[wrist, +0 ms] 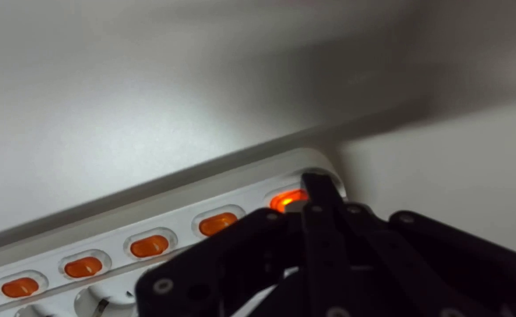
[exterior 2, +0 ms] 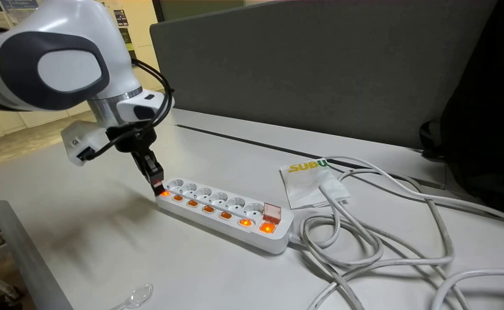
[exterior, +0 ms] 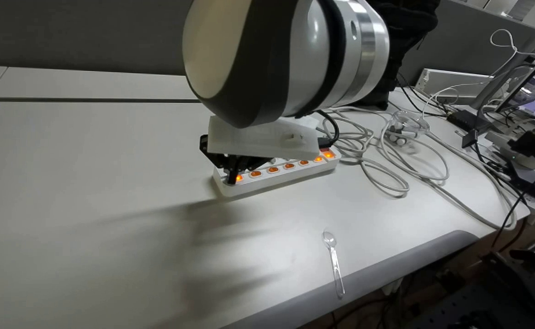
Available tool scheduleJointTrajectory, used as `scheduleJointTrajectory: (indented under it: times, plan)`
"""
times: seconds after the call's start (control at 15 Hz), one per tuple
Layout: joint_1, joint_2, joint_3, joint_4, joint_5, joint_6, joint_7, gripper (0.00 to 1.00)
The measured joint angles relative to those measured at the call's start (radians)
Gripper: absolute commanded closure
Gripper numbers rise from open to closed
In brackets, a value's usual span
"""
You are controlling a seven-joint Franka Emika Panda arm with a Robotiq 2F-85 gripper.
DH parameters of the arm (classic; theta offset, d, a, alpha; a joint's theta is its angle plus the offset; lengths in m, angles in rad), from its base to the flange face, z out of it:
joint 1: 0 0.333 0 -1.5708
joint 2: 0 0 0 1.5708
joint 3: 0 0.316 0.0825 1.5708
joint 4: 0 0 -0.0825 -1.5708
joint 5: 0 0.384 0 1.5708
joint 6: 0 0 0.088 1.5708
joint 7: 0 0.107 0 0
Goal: Turn on the first switch on the left
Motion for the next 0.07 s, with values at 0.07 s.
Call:
scheduleJointTrajectory:
  times: [0.07]
  plan:
    - [0.000,0.000,0.000,0.000,0.020,0.000,0.016,1.00]
